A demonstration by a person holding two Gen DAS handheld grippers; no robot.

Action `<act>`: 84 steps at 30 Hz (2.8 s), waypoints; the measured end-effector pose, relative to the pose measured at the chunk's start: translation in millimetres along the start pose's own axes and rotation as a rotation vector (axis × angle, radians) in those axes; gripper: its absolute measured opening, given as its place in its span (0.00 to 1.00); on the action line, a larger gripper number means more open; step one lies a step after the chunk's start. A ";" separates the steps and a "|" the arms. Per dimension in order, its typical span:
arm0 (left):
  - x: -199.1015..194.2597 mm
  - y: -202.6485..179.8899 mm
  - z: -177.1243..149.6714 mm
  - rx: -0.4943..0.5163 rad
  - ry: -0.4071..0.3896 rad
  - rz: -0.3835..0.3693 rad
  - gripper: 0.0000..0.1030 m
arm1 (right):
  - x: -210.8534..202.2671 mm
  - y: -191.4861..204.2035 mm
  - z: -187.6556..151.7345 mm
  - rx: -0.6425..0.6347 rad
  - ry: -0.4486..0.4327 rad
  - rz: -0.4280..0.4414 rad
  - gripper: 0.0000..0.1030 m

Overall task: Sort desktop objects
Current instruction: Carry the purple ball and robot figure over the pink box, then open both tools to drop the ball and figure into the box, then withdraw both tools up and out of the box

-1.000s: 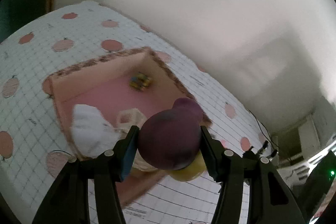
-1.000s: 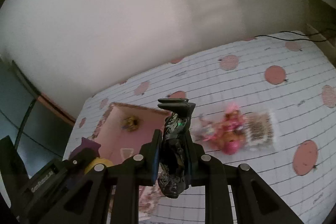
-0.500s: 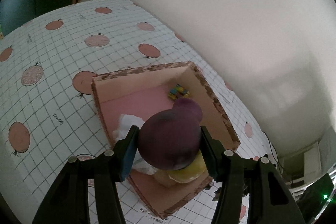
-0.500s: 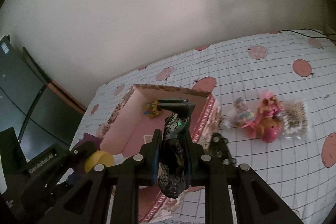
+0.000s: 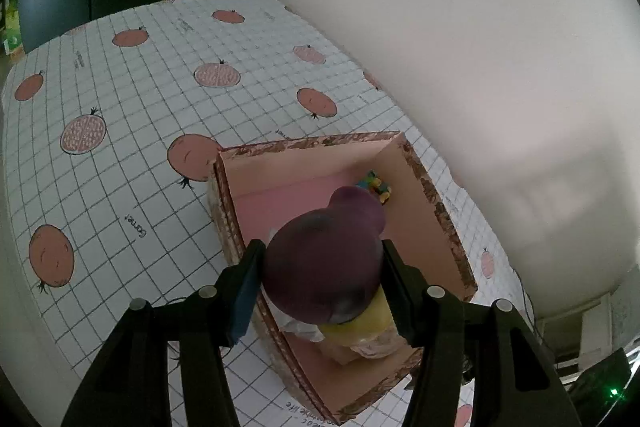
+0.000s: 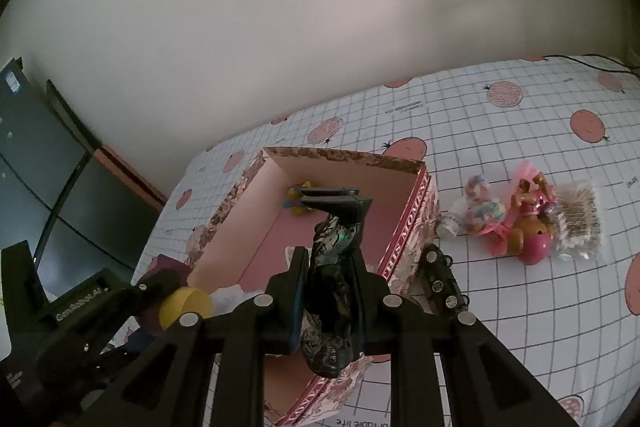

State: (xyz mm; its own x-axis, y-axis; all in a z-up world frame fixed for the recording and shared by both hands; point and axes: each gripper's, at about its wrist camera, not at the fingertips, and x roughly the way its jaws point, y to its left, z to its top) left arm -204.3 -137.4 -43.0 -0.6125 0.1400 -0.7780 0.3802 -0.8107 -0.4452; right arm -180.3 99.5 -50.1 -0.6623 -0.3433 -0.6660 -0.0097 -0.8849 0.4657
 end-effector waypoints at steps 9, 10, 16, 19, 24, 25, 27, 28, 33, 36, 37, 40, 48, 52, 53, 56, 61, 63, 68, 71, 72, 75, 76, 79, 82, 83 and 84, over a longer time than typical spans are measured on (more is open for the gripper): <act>7.4 -1.4 -2.2 0.008 0.029 -0.001 0.57 | -5.3 9.9 -1.5 -0.029 -0.034 0.060 0.20; 7.4 -1.5 -2.2 0.008 0.029 -0.002 0.57 | -6.2 12.5 -2.0 -0.036 -0.039 0.071 0.20; 8.0 -1.1 -2.6 0.007 0.035 0.002 0.57 | -0.3 21.9 -5.7 -0.064 -0.018 0.093 0.21; 8.7 -2.0 -3.4 0.010 0.038 0.003 0.57 | 5.0 17.6 -8.2 -0.043 0.006 0.093 0.20; 9.6 -2.8 -4.2 0.019 0.046 0.006 0.57 | 6.9 16.8 -8.7 -0.049 0.010 0.091 0.23; 10.1 -2.9 -4.3 0.020 0.048 0.007 0.57 | 7.0 16.7 -8.3 -0.049 0.002 0.082 0.23; 10.7 -3.3 -4.3 0.022 0.052 0.009 0.57 | 8.6 16.4 -9.0 -0.048 0.007 0.068 0.25; 11.6 -3.8 -4.5 0.022 0.056 0.013 0.57 | 10.0 15.8 -9.3 -0.042 0.017 0.067 0.25; 17.6 -4.6 -6.4 0.025 0.083 0.019 0.59 | 12.3 10.8 -9.5 -0.014 0.031 0.065 0.25; 15.6 -5.7 -6.1 0.027 0.075 0.013 0.59 | 12.3 11.6 -9.4 -0.016 0.034 0.065 0.25; 15.4 -6.0 -6.1 0.030 0.073 0.019 0.59 | 11.8 11.9 -10.0 -0.015 0.036 0.065 0.25; 17.3 -4.0 -6.3 0.021 0.082 0.023 0.59 | 14.3 13.3 -10.5 -0.020 0.048 0.066 0.27; 17.5 -1.9 -5.6 0.021 0.076 0.042 0.59 | 14.6 13.2 -13.2 -0.016 0.046 0.053 0.53; 17.3 2.2 -4.7 0.009 0.067 0.056 0.71 | 16.1 12.8 -13.5 -0.009 0.050 0.048 0.56; 16.7 3.3 -4.2 0.006 0.063 0.056 0.72 | 16.6 12.9 -13.4 -0.009 0.049 0.046 0.57; 17.0 3.8 -3.4 0.007 0.054 0.065 0.75 | 14.4 11.6 -13.1 0.000 0.030 0.033 0.66; 14.1 3.2 -2.4 0.021 0.029 0.073 0.83 | 12.6 7.3 -12.0 0.015 0.008 0.009 0.75; 12.2 1.8 -2.1 0.035 0.014 0.082 0.83 | 12.5 5.5 -11.5 0.025 0.004 0.005 0.80; 11.6 1.6 -1.8 0.046 0.003 0.089 0.84 | 14.0 4.9 -11.5 0.027 0.004 -0.009 0.98; 10.1 2.4 -1.4 0.042 -0.007 0.091 0.84 | 15.1 4.3 -11.3 0.027 0.010 -0.016 0.99; 9.8 3.0 -1.2 0.042 -0.010 0.094 0.84 | 15.0 3.6 -11.5 0.028 0.011 -0.019 0.99; 9.3 4.2 -0.5 0.038 -0.019 0.101 0.84 | 15.4 3.1 -11.6 0.029 0.009 -0.025 1.00; 9.0 4.4 -0.3 0.038 -0.020 0.103 0.84 | 15.2 3.1 -11.7 0.028 0.008 -0.027 1.00; 8.3 4.4 0.2 0.042 -0.030 0.108 0.84 | 14.3 3.0 -10.8 0.025 0.003 -0.032 1.00; 7.5 4.6 0.2 0.045 -0.035 0.112 0.84 | 14.7 2.9 -10.5 0.028 0.009 -0.025 1.00; 7.8 4.9 0.1 0.044 -0.032 0.112 0.84 | 15.0 2.8 -10.6 0.029 0.012 -0.024 1.00; 7.6 5.0 0.5 0.041 -0.028 0.110 0.84 | 15.2 2.6 -10.7 0.030 0.014 -0.023 1.00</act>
State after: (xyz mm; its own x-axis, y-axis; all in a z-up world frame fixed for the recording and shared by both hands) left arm -207.4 -140.7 -50.9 -0.5884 0.0335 -0.8079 0.4174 -0.8431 -0.3389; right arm -182.3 88.5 -65.3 -0.6511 -0.3272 -0.6848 -0.0478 -0.8828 0.4673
